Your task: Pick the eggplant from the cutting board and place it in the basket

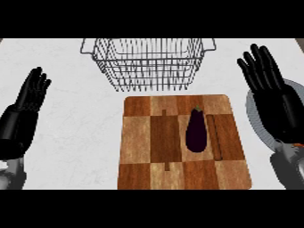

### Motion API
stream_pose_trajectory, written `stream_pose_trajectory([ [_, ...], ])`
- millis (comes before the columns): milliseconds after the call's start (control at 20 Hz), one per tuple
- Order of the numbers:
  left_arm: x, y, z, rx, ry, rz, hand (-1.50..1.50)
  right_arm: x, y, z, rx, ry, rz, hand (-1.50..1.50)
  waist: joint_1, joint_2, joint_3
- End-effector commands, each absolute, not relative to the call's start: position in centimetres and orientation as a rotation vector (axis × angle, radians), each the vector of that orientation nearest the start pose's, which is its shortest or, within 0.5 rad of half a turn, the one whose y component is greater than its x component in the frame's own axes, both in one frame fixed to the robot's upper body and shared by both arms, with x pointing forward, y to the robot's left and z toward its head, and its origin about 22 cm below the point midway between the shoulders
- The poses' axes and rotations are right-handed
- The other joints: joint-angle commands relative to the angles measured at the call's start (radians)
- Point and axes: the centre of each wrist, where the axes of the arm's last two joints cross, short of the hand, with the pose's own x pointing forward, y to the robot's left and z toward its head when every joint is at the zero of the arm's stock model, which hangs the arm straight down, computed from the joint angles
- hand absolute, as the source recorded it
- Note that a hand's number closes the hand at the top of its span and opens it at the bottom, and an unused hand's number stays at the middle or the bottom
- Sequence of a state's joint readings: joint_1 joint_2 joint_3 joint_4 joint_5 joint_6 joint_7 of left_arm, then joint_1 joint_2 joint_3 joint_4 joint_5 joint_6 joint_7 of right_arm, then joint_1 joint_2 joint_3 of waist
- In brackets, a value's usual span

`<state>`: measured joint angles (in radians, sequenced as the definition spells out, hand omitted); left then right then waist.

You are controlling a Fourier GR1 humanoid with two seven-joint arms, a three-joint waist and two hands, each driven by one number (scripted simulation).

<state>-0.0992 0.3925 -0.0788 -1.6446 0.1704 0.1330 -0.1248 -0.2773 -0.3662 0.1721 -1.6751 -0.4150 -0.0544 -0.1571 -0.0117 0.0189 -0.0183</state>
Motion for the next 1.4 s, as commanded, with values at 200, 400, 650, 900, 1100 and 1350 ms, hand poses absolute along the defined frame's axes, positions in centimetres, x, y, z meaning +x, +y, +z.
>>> stream_pose_trajectory([
  [200, 24.6, 27.2, 3.8, 0.175, -1.744, 0.007, 0.00, 27.1, -25.1, 8.4, -0.352, -1.747, -0.048, 1.50, -0.013, -0.033, 0.010],
  [400, 25.1, 23.7, 3.0, 0.091, -1.686, 0.014, 0.00, 26.8, -16.6, 7.1, -0.378, -1.752, 0.261, 1.50, 0.035, -0.020, 0.011],
  [650, 24.9, 23.7, 2.4, 0.078, -1.675, 0.025, 0.00, 28.6, -14.2, 3.9, -0.663, -1.589, 0.084, -1.50, 0.036, -0.019, 0.007],
  [900, 24.7, 24.2, 2.5, 0.100, -1.668, 0.039, 0.00, 30.6, -18.7, 1.9, -0.993, -1.345, 0.131, -1.50, 0.005, -0.033, -0.004],
  [1100, 24.9, 24.2, 2.7, 0.108, -1.665, 0.043, 0.00, 32.6, -20.5, 3.4, -1.131, -1.129, 0.246, -1.50, -0.002, -0.044, -0.009],
  [1350, 24.9, 23.9, 2.6, 0.098, -1.649, 0.038, 0.00, 33.6, -17.5, 5.3, -1.146, -0.847, 0.452, -1.50, 0.010, -0.048, -0.005],
])
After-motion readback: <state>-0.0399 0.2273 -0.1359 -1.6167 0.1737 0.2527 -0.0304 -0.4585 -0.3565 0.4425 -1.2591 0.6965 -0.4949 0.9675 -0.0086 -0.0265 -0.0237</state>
